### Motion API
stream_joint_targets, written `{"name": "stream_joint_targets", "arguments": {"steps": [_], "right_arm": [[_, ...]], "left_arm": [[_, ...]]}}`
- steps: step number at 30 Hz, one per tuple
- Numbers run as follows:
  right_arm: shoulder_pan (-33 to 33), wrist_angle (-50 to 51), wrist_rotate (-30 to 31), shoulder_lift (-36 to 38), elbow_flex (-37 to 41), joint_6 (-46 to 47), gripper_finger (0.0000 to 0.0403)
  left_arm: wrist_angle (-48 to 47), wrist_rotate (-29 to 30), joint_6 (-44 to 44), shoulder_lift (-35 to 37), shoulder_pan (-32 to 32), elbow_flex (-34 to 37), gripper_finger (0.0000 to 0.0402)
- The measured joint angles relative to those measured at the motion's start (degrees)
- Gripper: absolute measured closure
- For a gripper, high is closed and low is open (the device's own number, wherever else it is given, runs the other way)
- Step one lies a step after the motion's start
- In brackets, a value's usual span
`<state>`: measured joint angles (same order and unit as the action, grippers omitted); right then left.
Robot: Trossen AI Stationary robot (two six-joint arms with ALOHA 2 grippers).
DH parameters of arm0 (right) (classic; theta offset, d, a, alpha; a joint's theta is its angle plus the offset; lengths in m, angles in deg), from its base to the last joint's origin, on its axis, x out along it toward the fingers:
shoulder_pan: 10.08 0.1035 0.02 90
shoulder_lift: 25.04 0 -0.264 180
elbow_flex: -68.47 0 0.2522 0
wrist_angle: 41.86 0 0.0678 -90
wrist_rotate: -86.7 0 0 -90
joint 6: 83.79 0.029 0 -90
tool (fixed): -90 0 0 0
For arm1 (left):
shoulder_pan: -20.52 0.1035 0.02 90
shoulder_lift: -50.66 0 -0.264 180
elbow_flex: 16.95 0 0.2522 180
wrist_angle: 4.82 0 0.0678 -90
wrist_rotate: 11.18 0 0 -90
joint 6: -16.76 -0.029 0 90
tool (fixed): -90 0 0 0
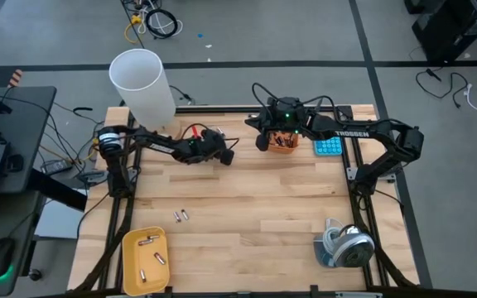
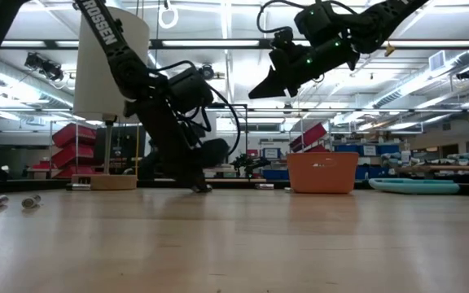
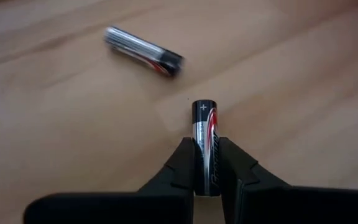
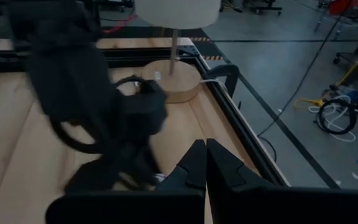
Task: Sort batteries
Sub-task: Put the silver battery into the yellow bin
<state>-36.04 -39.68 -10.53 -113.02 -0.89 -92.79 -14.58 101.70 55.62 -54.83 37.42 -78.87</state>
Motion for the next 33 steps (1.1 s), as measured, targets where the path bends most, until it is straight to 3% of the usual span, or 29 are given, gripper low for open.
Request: {"name": "stream_joint_targets", "arguments": {"steps": [10, 16, 27, 33], "right_arm": [[-3.33, 0.73, 3.44, 0.83, -0.02, 2.38, 0.0403], [-3.81, 0.04, 1.38, 3.52, -0.02, 6.0, 0.0403], [4.06, -1.92, -4.11, 6.03, -0.02, 7.57, 0.0403], [10.08, -8.38, -8.5, 6.14, -0.02, 4.91, 0.0403]], "left_arm": [[-6.33, -0.55, -10.56, 11.82, -2.39, 0.16, 0.037], [-6.47, -0.07, -17.9, 19.53, -3.7, 0.15, 0.037], [-4.95, -4.79, -28.19, 35.5, -7.27, 2.48, 0.037], [1.38, -11.98, -33.22, 41.71, -11.89, 7.1, 0.037]]}}
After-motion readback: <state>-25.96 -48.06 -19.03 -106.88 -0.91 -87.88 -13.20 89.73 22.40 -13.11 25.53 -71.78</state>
